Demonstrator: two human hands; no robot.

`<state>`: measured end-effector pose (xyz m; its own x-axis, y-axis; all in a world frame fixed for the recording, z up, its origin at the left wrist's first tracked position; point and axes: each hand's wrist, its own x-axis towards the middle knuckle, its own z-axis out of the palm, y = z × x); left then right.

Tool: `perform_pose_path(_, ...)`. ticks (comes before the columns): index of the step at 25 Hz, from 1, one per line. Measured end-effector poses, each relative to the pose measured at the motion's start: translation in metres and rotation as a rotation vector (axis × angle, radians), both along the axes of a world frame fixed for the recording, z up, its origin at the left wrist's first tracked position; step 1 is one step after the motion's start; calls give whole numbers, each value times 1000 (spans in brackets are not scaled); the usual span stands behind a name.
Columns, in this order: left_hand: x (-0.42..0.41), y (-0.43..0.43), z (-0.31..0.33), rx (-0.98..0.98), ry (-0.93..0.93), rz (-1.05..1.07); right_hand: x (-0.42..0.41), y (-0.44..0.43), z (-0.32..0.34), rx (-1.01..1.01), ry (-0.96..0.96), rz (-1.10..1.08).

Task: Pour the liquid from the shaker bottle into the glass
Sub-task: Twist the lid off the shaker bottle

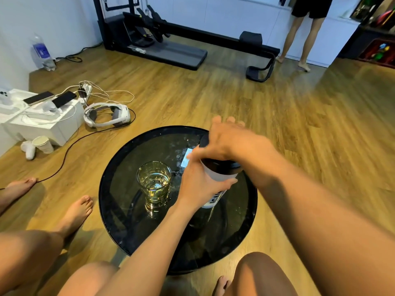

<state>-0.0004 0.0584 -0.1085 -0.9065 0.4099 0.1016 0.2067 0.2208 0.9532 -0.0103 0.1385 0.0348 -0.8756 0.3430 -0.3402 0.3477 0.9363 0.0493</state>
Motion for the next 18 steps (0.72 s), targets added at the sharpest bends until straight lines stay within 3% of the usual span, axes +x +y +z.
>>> perform_pose_path(1,0,0,1,-20,1,-13,2,-4,-8,46,60,-62)
perform_pose_path(3,-1,-1,1,-24,6,-10,1,-2,-11,23,120,22)
perform_pose_path(6,0,-1,1,29,22,-9,4,14,1,-65,-4,117)
perform_pose_path(9,-2,0,-1,-10,15,-1,9,7,-6,-18,89,28)
perform_pose_path(13,-2,0,0,-24,37,-51,3,20,10,-118,-35,203)
perform_pose_path(15,-2,-1,-1,-2,17,-39,8,17,3,-88,64,124)
perform_pose_path(17,-2,-1,-1,8,-12,-26,13,11,-8,-72,198,228)
perform_pose_path(18,-1,-2,-1,-11,6,-19,15,12,-6,-89,173,312)
